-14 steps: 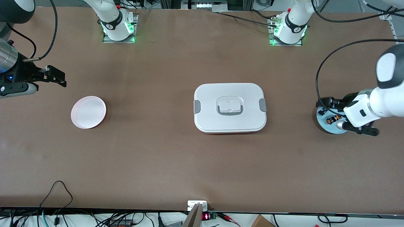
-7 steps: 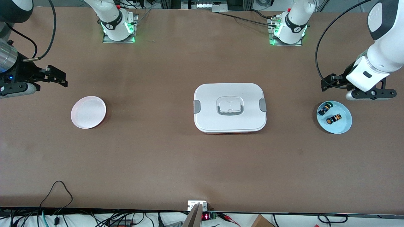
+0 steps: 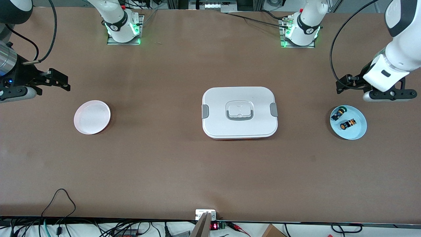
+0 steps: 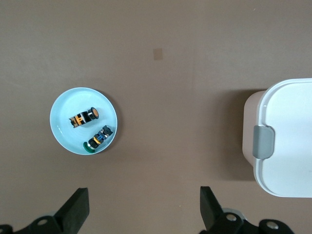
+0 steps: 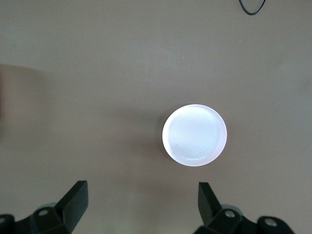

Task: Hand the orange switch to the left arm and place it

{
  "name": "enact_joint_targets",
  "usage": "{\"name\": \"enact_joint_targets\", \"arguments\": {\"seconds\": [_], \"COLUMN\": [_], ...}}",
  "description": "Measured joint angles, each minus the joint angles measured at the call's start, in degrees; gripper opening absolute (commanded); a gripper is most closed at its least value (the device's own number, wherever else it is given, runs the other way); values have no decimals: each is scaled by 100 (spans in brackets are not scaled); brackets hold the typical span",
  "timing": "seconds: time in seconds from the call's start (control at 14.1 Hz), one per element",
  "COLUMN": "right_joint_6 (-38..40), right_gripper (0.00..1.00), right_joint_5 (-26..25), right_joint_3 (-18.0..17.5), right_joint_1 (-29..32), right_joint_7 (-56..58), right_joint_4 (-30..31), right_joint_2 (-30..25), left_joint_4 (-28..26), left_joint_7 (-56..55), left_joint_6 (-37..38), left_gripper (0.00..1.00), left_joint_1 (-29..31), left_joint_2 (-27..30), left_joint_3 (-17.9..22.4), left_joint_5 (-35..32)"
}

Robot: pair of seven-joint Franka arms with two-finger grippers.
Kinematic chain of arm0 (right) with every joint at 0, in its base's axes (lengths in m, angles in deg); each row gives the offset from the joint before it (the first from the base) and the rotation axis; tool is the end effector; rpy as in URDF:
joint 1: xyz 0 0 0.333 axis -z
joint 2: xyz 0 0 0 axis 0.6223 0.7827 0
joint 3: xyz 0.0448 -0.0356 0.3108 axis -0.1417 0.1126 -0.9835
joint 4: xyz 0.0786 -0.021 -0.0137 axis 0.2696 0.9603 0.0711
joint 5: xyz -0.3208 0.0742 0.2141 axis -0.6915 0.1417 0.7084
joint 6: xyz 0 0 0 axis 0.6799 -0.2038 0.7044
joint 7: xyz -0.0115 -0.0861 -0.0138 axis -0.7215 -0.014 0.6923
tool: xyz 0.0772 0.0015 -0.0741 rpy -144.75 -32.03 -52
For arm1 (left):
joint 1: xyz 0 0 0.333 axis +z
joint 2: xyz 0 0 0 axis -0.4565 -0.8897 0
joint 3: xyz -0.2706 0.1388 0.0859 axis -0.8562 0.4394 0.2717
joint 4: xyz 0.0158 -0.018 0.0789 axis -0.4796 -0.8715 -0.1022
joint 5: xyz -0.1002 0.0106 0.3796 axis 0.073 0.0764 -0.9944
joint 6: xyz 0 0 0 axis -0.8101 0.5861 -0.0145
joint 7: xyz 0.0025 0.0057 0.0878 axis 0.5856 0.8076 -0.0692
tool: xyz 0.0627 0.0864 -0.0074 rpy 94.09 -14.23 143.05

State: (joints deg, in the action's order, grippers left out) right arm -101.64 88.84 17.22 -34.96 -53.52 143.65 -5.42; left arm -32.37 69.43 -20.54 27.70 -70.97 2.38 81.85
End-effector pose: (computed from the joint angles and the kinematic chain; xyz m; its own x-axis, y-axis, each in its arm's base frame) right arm 0.5828 0.0238 0.5846 0.9882 0.1507 -0.0280 0.1499 -0.9883 -0.0296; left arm 0.5422 -0.0290 0.5474 0.9992 0.0364 -0.0176 0.0359 -0.9990 -0.0261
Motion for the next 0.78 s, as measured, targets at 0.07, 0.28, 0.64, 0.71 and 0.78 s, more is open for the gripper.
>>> {"name": "enact_joint_targets", "arguments": {"seconds": [0.07, 0.28, 0.64, 0.71, 0.78], "right_joint_6": [0, 0, 0, 0, 0], "right_gripper": [100, 100, 100, 100, 100], "right_joint_5": [0, 0, 1, 1, 3], "right_joint_3": [0, 0, 0, 0, 0], "right_joint_1": [0, 0, 0, 0, 0], "right_joint_7": [0, 0, 0, 0, -1], "right_joint_4": [0, 0, 0, 0, 0], "right_joint_2": [0, 0, 1, 0, 1], "left_joint_4": [9, 192, 644, 766, 850], "left_joint_7": [0, -9, -43, -45, -45], "left_joint_6": [28, 169, 821, 879, 918], "left_gripper": [100, 100, 100, 100, 100], "left_joint_1": [-4, -64, -120, -120, -120], "left_joint_2": [80, 198, 181, 157, 137], "left_joint_3": [-1, -3, -5, -5, -5], "left_joint_5": [1, 2, 183, 191, 192]}}
